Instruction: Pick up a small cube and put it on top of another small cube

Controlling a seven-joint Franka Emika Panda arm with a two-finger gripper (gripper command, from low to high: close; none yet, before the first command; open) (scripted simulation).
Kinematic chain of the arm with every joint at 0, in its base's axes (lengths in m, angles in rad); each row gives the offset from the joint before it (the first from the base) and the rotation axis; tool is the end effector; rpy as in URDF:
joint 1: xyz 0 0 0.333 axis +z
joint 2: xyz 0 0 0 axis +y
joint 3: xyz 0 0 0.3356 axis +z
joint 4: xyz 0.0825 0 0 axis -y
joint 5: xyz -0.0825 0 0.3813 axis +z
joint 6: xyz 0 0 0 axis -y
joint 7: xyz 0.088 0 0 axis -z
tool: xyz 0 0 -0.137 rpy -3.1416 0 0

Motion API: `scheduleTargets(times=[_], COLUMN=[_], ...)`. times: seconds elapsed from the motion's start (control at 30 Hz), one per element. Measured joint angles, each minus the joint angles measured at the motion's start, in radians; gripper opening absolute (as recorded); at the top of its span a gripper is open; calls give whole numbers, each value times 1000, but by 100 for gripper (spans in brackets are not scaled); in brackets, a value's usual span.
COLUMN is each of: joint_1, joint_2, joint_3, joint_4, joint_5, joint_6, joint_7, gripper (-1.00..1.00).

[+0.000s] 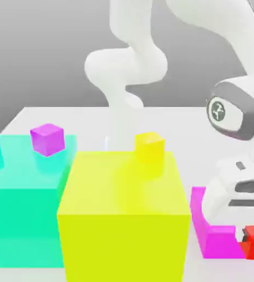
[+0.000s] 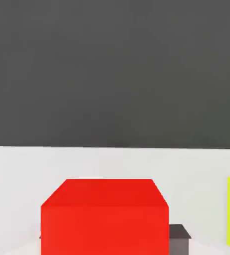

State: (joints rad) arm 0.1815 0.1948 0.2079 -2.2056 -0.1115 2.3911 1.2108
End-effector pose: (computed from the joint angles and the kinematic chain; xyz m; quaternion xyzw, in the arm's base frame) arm 0.5113 0.2061 0.2852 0.9316 -0.3631 0.0116 0.0138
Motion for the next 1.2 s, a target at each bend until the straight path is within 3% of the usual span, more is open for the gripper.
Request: scheduleTargets(times=[0.4,0.77,0.93,0.97,1.2], joint_1=[-60,-61,-63,-64,-66], joint_2=[-440,-837,-829,-820,-822], joint_3=[-62,-169,-175,-174,-173], joint_4=[-219,-419,-544,-562,-561], joint_5=[103,135,141,142,138], joint_6=[-212,-409,-276,-250,-251], joint_7=[-302,-533,-562,-563,-561], gripper=[-100,-100,-100,100,100])
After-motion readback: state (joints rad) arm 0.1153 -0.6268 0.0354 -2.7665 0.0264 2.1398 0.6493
